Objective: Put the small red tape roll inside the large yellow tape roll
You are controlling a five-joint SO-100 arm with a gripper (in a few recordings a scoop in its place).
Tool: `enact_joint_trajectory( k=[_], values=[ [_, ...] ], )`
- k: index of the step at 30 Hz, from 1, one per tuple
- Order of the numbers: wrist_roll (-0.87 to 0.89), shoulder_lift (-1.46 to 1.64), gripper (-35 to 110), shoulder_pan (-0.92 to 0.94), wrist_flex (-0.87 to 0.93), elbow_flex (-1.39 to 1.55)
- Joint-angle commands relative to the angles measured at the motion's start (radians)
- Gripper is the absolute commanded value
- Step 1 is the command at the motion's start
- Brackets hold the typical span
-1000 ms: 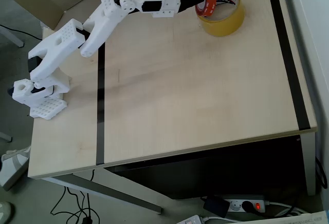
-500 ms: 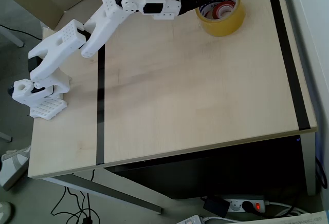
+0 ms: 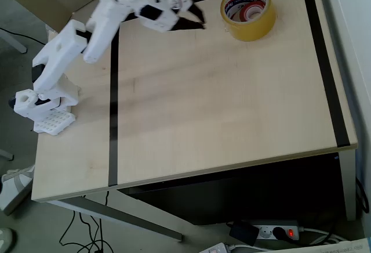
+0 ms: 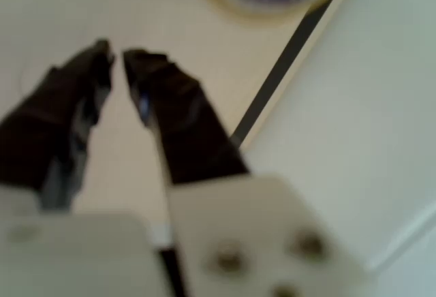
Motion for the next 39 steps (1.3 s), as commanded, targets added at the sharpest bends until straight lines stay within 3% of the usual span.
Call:
enact_joint_trajectory(
  k=[1,12,18,23,25,28,34,39],
  values=[
    [0.040,0.411,0,0.017,0.075,0.126],
    [0.046,1.304,0,0.060,0.057,1.141],
    [0.080,1.784,0,0.058,-0.285,1.867],
    [0.101,2.071,0,0.054,-0.497,2.276],
    [0.218,2.223,0,0.080,-0.586,2.427],
    [0.224,2.433,0,0.069,-0.684,2.646],
    [0.225,2.761,0,0.038,-0.687,2.948],
    [0.259,2.793,0,0.023,-0.676,3.056]
  ],
)
